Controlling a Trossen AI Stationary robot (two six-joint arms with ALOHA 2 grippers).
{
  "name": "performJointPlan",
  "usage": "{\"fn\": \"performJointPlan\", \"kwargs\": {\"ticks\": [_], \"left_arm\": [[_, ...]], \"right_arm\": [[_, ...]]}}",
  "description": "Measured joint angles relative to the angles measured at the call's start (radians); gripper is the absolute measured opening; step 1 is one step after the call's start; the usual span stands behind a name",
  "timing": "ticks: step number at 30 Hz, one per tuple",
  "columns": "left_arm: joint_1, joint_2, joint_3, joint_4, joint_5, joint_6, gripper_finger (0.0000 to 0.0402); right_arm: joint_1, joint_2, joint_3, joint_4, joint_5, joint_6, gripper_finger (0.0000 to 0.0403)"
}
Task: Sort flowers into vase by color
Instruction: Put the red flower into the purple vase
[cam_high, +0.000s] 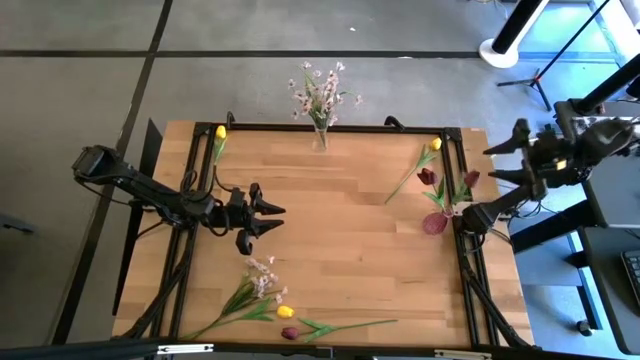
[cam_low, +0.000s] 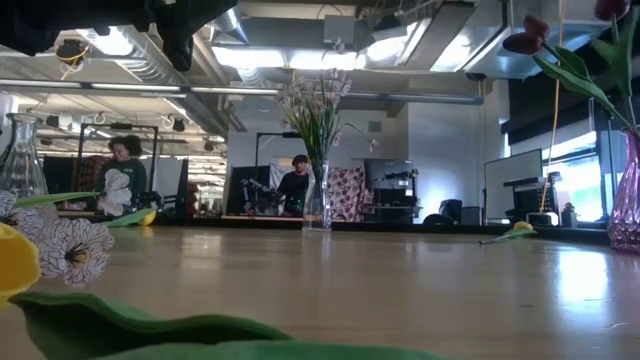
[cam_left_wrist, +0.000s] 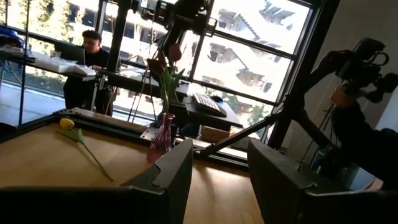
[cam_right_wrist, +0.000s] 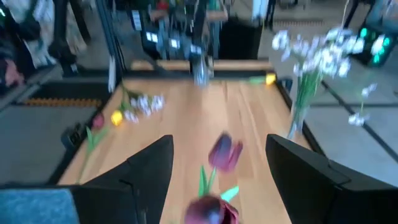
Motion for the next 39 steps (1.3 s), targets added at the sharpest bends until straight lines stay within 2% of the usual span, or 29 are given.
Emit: {"fn": "performJointPlan", "kwargs": {"ticks": [9,14,17,20,23,25,27,29,31,35,39], "left_arm": [[0.009,0.000,0.000,0.157,-0.001,-0.008,0.0149],[0.008,0.002,0.009,0.177,0.063,-0.041,0.0149],[-0.003,0.043,0.071,0.171,0.100,-0.049,0.0149],[-0.034,0.145,0.176,0.093,0.175,-0.015,0.0149],[-0.073,0.270,0.295,-0.022,0.174,0.043,0.0149],[-0.089,0.337,0.365,-0.112,0.099,0.089,0.0149],[-0.093,0.389,0.425,-0.211,-0.017,0.099,0.0149],[-0.092,0.422,0.481,-0.327,-0.132,0.070,0.0149],[-0.088,0.433,0.535,-0.465,-0.184,0.048,0.0149],[-0.067,0.426,0.616,-0.675,-0.102,-0.090,0.0149],[-0.082,0.418,0.650,-0.740,-0.039,-0.212,0.0149]], "right_arm": [[0.000,0.002,-0.011,0.068,0.005,-0.034,0.0256],[0.000,0.003,-0.059,0.071,0.015,-0.046,0.0256],[0.000,0.003,-0.081,0.126,0.024,-0.093,0.0256],[0.000,0.003,-0.091,0.206,0.025,-0.182,0.0256],[0.000,0.003,-0.092,0.256,0.026,-0.259,0.0256],[0.000,0.003,-0.092,0.264,0.026,-0.299,0.0256],[0.000,0.003,-0.094,0.260,0.037,-0.318,0.0256],[0.000,0.007,-0.106,0.258,0.084,-0.321,0.0256],[0.000,0.010,-0.118,0.256,0.134,-0.322,0.0256],[0.000,0.009,-0.127,0.306,0.161,-0.314,0.0256],[0.000,0.021,-0.139,0.342,0.173,-0.310,0.0256]]}}
